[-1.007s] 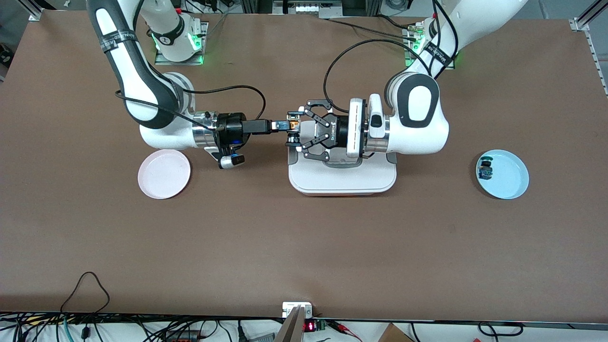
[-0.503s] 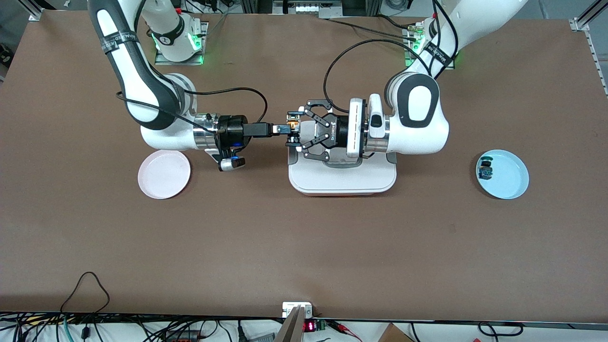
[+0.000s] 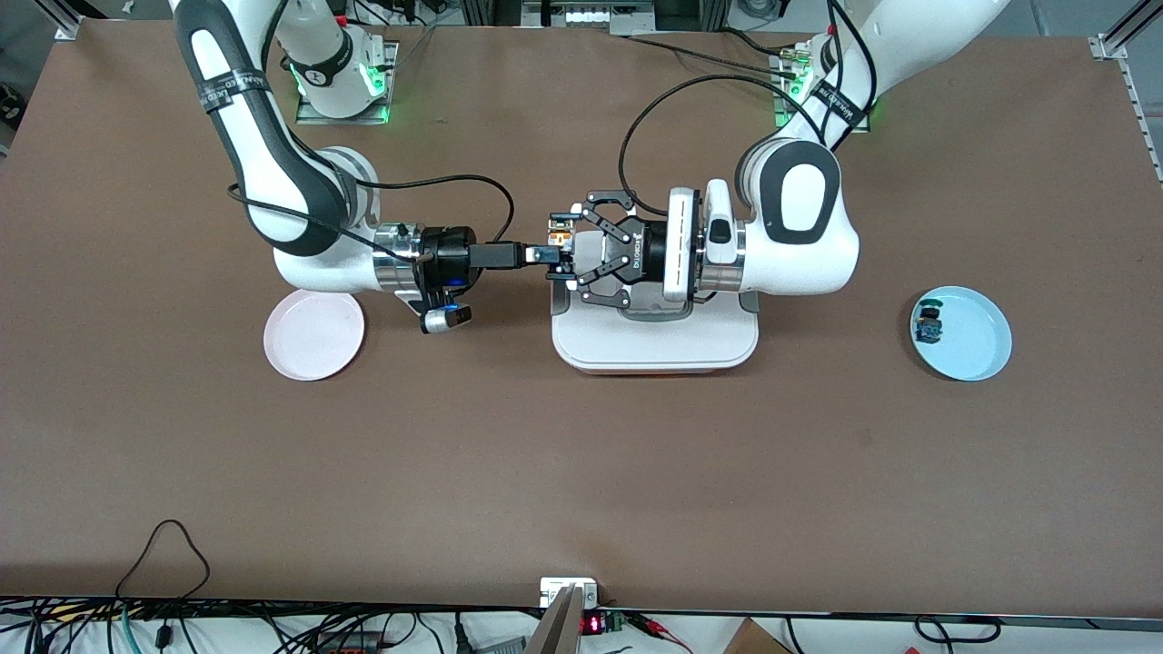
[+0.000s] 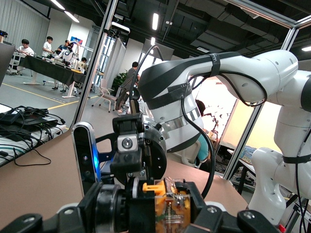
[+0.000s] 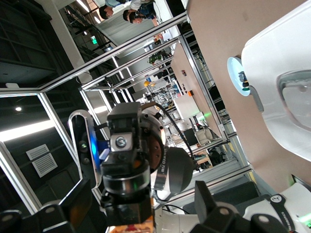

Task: Transfer orange switch to right arm and place
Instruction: 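Grasp the orange switch with the right gripper from the left gripper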

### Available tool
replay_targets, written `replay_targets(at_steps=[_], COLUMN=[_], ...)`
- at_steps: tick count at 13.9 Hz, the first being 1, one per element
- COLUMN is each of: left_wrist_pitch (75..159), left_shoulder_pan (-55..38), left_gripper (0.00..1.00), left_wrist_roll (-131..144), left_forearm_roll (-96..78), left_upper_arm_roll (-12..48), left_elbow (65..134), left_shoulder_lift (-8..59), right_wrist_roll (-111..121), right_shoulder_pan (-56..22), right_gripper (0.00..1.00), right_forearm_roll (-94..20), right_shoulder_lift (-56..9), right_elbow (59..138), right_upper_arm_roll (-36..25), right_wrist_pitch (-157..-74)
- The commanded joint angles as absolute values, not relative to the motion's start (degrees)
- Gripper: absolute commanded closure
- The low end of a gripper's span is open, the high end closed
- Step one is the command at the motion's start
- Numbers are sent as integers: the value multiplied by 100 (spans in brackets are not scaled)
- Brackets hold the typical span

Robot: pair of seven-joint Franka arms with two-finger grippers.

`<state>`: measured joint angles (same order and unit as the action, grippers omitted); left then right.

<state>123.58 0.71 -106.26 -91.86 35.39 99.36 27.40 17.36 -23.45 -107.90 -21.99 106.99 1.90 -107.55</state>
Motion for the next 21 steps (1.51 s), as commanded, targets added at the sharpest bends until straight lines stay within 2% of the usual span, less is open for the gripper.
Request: replay_targets(at_steps=[1, 6, 8, 9, 10, 11, 14, 15, 17, 18, 19, 21], left_wrist_pitch=[12401, 12401, 12401, 12401, 12401, 12401, 12401, 12401, 12393, 12401, 12393, 12375], left_shoulder_pan=[62, 62, 62, 62, 62, 62, 62, 62, 53, 53, 70, 105], left_gripper=[86, 86, 86, 86, 86, 86, 86, 85, 78, 46, 0, 0], left_wrist_roll=[-10811, -10802, -10802, -10802, -10793, -10784, -10775, -10775, -10775, -10775, -10801, -10775], left_forearm_roll=[-9422, -9422, -9422, -9422, -9422, -9422, -9422, -9422, -9422, -9422, -9413, -9413], left_upper_arm_roll=[3551, 3551, 3551, 3551, 3551, 3551, 3551, 3551, 3551, 3551, 3551, 3551], left_elbow=[9949, 9940, 9949, 9941, 9940, 9940, 9932, 9932, 9940, 9940, 9923, 9932], left_shoulder_lift=[2663, 2663, 2663, 2663, 2663, 2663, 2654, 2663, 2654, 2646, 2637, 2628], right_wrist_roll=[1776, 1732, 1810, 1828, 1819, 1828, 1802, 1776, 1749, 1740, 1749, 1732], right_shoulder_pan=[-2408, -2408, -2408, -2417, -2417, -2460, -2479, -2479, -2479, -2479, -2479, -2479], right_gripper=[7, 8, 41, 64, 78, 86, 98, 99, 99, 99, 100, 100], right_forearm_roll=[-10942, -10934, -10899, -10872, -10863, -10863, -10889, -10898, -10890, -10898, -10890, -10890], right_shoulder_lift=[-2233, -2215, -2197, -2180, -2145, -2136, -2118, -2083, -2083, -2083, -2083, -2083], right_elbow=[10591, 10600, 10608, 10617, 10635, 10635, 10617, 10617, 10617, 10617, 10617, 10617], right_upper_arm_roll=[167, 167, 167, 167, 167, 167, 167, 167, 167, 167, 167, 167], right_wrist_pitch=[-10793, -10775, -10749, -10732, -10749, -10766, -10775, -10784, -10767, -10767, -10767, -10758])
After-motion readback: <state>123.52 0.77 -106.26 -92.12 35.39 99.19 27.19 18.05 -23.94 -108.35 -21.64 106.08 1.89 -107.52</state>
